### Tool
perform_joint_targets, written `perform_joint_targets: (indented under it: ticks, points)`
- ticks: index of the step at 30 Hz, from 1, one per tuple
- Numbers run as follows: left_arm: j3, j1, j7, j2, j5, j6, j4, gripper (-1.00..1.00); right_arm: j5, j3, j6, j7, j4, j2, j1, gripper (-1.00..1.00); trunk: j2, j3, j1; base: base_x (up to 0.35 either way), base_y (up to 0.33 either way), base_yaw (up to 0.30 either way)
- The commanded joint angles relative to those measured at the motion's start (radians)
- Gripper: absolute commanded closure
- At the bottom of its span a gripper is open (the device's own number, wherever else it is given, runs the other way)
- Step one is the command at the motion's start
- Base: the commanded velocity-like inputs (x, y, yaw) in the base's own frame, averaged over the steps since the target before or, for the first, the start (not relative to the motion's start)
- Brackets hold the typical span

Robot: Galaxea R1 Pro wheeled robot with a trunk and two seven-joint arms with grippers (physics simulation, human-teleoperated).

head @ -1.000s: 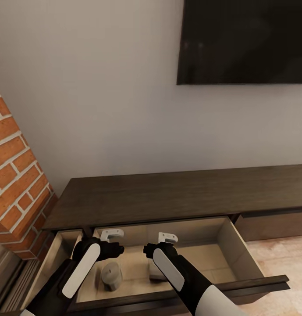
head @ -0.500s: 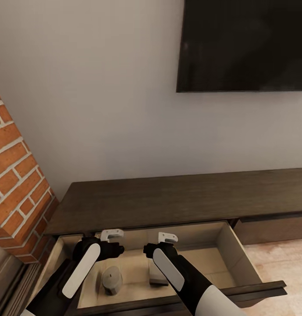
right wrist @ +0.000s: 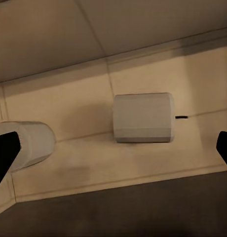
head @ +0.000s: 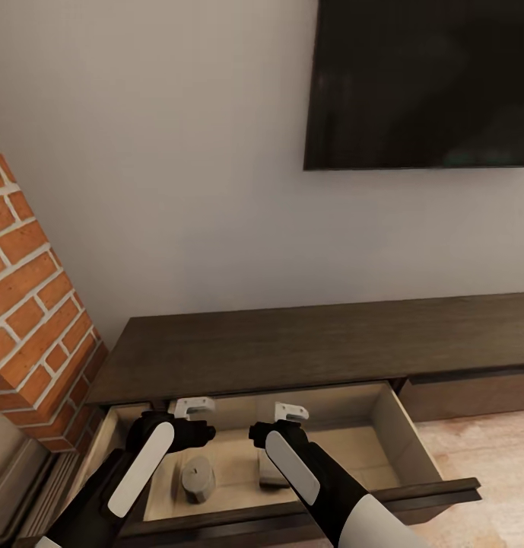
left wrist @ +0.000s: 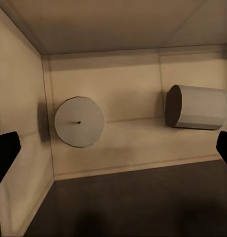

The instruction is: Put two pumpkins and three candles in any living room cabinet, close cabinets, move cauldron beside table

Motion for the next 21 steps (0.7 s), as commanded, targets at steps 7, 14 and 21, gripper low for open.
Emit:
perform_joint_targets:
  ticks: [7, 14, 21]
  points:
    - [-0.002, -0.001, 0.010, 0.001, 0.010, 0.001, -0.001, -1.00, -0.005, 0.001, 0.003, -0.007, -0.001, 0.000, -0.001, -1.00, 0.049, 0.021, -0.027, -0.069, 0.000, 0.000]
    - [-0.002, -0.001, 0.010, 0.001, 0.010, 0.001, -0.001, -1.00, -0.005, 0.001, 0.003, -0.007, -0.005, 0.000, -0.001, -1.00, 0.098, 0.043, -0.054, -0.120, 0.000, 0.000]
    - [-0.002, -0.001, 0.010, 0.002, 0.010, 0.001, -0.001, -1.00, -0.005, 0.001, 0.003, 0.027, -0.001, 0.000, -0.001, -1.00, 0.147, 0.065, -0.081, -0.009, 0.000, 0.000]
